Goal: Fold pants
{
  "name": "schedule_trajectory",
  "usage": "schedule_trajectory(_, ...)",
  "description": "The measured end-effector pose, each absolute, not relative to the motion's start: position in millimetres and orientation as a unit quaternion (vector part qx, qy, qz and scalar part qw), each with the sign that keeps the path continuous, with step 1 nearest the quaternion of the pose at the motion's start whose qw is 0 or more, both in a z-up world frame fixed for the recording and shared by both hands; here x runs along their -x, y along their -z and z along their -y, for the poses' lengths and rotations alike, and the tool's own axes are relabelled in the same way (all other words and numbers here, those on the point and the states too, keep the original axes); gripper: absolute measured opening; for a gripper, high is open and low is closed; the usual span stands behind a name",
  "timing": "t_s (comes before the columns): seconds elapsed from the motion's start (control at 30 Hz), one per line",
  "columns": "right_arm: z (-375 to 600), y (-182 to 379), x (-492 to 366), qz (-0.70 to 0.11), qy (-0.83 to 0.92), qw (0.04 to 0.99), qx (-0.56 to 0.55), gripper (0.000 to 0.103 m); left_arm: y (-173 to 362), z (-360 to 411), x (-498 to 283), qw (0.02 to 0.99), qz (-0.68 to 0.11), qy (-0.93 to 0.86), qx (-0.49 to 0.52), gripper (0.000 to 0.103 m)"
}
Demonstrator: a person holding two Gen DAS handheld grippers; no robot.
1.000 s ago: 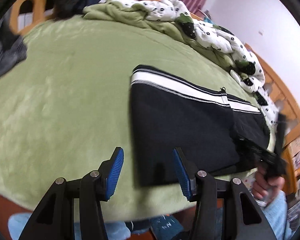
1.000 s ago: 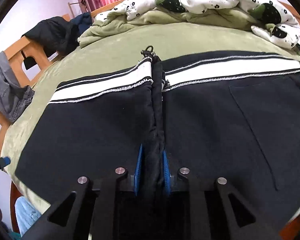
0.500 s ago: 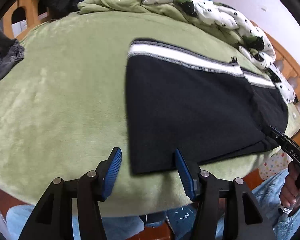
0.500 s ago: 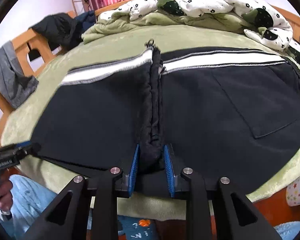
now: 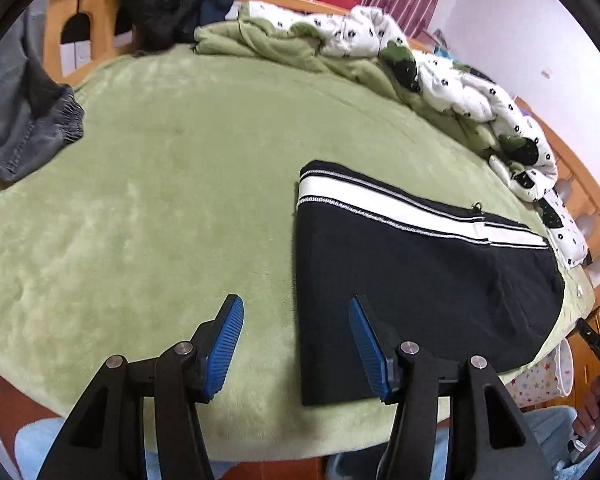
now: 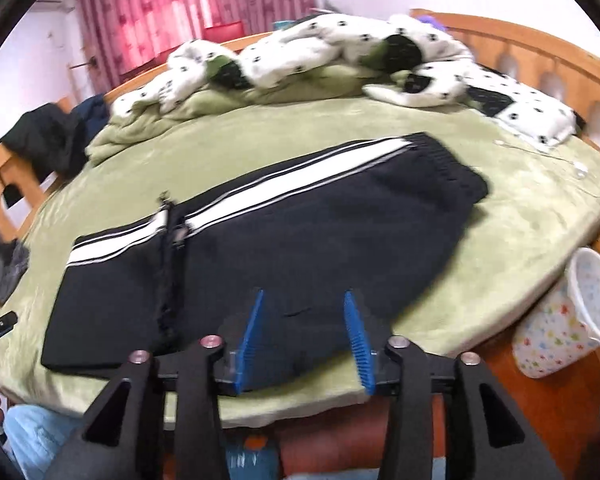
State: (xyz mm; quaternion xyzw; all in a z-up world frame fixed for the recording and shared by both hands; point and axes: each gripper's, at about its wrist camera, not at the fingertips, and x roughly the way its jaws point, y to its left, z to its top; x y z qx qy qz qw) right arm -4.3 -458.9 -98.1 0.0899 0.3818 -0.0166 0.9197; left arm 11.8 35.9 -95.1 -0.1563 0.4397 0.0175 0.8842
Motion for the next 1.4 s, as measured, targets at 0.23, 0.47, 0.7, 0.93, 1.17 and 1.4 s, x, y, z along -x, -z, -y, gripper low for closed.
schedule_trajectory(0.23,511,126,-8,-0.38,0.073,0.912,-0.139,0.053,119,-41,-50,0.879,-0.44,0.016,0.184,0.053)
schedule_trajectory(0.47,549,177,-56,-0.4,0.096,0.885,-0.219,0.053,153,-42,-89,0.866,-0.456,0.048,0.199,0.053)
schedule_trajectory(0.7,591,202,-100,-0.374,0.09,0.873,-0.3,0.055,178,-50,-122,0.852,-0.462,0.098,0.228,0.053)
schedule_trajectory(0.93,604,208,-152,-0.362,0.09,0.88,-0.294,0.037,184,-41,-146,0.839,-0.467,0.107,0.257,0.033)
schedule_trajectory(1.17,565,147,-148,-0.325,0.102,0.915,-0.214,0.012,134,-31,-142,0.866,-0.435,0.091,0.231,0.01)
schedule_trajectory(1.4,496,40,-155,-0.257,0.054,0.951,-0.164,0.011,57,-58,-149,0.895,-0.378,0.097,0.215,0.01)
